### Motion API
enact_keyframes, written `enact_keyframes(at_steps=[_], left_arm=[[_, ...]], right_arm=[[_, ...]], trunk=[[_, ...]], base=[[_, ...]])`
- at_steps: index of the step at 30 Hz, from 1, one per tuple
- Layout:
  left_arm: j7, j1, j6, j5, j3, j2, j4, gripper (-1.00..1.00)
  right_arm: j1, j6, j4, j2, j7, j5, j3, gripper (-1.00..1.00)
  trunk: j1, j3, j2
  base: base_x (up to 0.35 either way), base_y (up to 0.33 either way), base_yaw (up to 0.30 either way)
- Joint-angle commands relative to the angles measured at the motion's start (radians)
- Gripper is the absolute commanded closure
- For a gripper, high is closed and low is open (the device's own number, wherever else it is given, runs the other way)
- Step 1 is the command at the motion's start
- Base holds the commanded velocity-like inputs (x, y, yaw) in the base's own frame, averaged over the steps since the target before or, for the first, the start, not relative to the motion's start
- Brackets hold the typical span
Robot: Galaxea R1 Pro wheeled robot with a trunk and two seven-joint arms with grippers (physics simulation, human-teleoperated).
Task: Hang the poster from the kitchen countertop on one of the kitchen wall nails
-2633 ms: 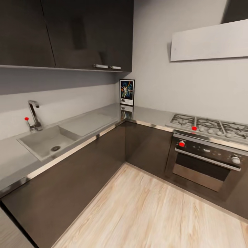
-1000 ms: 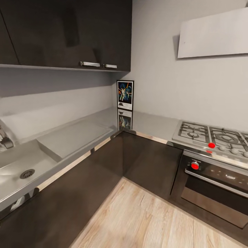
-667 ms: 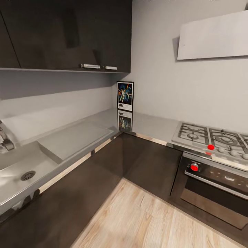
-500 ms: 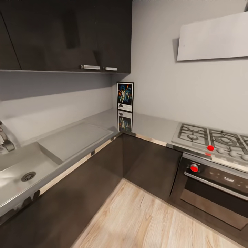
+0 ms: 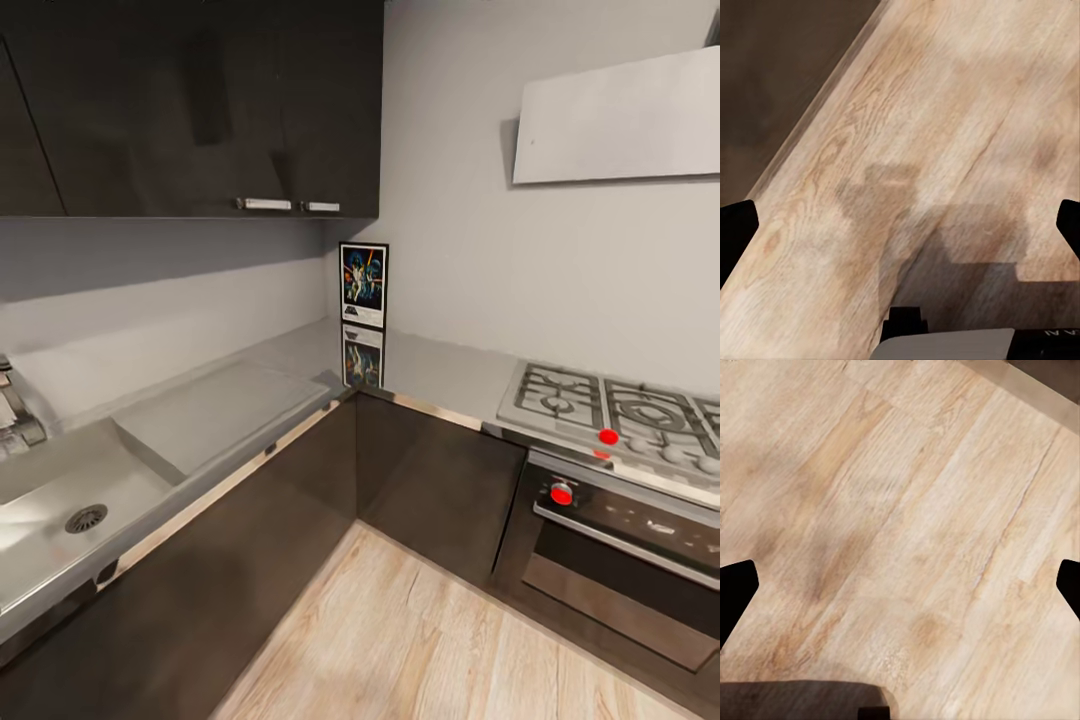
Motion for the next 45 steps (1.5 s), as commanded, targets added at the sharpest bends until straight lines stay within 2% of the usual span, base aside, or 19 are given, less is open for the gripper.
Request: enact_keyframes(at_steps=[1, 16, 34, 45], left_arm=[[0.0, 0.0, -0.003, -0.001, -0.001, 0.0, 0.0, -1.0], [-0.003, 0.0, -0.004, -0.001, 0.009, 0.002, 0.0, -1.0], [-0.003, 0.0, -0.003, -0.001, 0.008, 0.003, 0.0, -1.0], [-0.003, 0.0, -0.003, -0.001, 0.008, 0.003, 0.0, -1.0]], right_arm=[[-0.001, -0.003, 0.001, 0.0, 0.0, 0.0, 0.001, -1.0], [-0.001, -0.003, 0.001, -0.001, 0.0, -0.001, 0.0, -1.0], [-0.001, -0.003, 0.002, -0.001, 0.0, -0.001, 0.001, -1.0], [-0.001, -0.003, 0.031, 0.002, 0.0, -0.001, 0.001, -1.0]], trunk=[[-0.004, 0.002, 0.007], [-0.008, 0.005, 0.014], [-0.008, 0.005, 0.014], [-0.008, 0.005, 0.014]], base=[[0.0, 0.0, 0.0], [0.03, 0.0, 0.0], [0.314, -0.001, 0.0], [0.326, -0.112, 0.0]])
